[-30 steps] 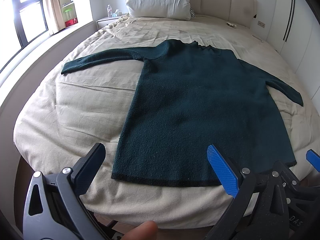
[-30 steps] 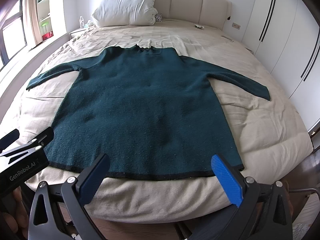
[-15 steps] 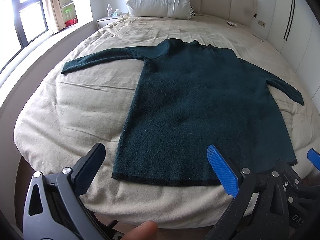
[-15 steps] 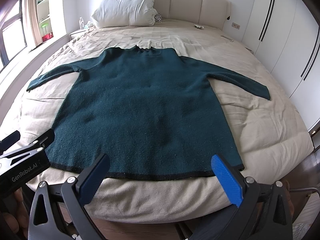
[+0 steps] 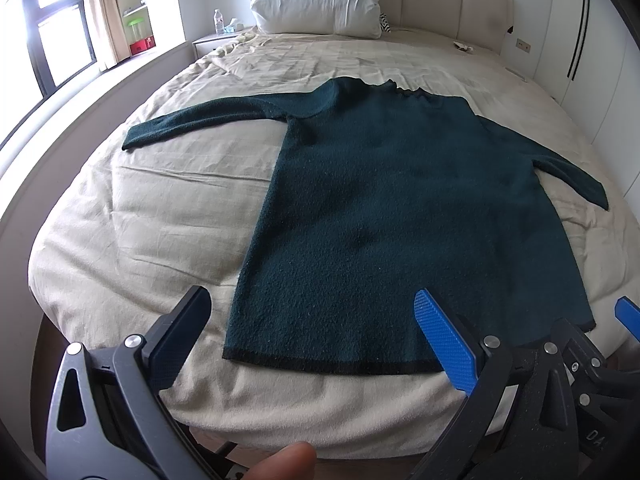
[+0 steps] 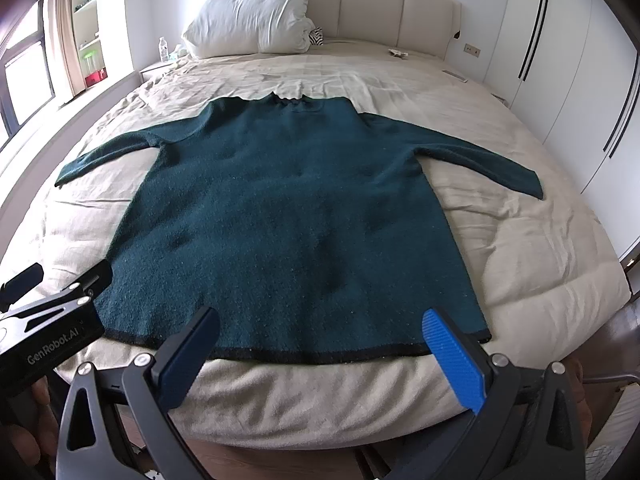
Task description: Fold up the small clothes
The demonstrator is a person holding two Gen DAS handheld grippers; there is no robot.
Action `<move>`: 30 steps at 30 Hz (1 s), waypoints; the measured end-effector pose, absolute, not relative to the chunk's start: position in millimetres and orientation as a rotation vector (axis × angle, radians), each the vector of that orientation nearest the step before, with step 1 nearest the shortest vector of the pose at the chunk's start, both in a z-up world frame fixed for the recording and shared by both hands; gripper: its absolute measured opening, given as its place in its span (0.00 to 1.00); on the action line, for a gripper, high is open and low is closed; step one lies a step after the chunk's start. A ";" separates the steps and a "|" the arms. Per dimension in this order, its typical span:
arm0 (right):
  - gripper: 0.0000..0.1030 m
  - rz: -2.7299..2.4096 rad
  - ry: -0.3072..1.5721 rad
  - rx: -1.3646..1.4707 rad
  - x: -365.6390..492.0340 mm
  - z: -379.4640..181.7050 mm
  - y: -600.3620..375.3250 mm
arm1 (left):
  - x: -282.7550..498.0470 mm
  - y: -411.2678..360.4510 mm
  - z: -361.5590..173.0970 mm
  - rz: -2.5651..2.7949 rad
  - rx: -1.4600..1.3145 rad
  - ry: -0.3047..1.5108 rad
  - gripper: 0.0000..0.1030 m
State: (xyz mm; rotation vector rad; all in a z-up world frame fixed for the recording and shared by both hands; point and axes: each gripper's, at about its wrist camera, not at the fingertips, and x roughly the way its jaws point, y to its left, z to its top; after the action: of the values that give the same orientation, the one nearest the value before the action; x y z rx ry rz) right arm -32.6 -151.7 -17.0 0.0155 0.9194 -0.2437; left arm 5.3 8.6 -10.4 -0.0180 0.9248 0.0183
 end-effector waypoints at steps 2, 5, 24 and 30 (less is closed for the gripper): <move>1.00 -0.244 0.920 0.017 -34.3 -17.9 -152.2 | 7.2 7.8 -10.6 0.019 -0.016 0.927 1.00; 1.00 -0.244 0.920 0.017 -34.4 -18.3 -152.7 | 9.9 5.6 -11.5 0.019 -0.015 0.931 1.00; 1.00 -0.233 0.923 0.029 -27.3 -25.2 -151.4 | 24.1 15.1 -18.9 0.016 -0.041 0.938 1.00; 1.00 -0.223 0.919 0.060 -20.6 -23.4 -158.8 | 36.9 22.7 -23.6 -0.028 -0.090 0.942 1.00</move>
State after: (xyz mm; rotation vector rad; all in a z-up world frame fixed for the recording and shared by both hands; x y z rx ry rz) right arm -20.6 -158.8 -23.4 0.0598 0.9189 -0.2231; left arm 36.9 22.7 -23.6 -0.0902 0.9418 -0.0282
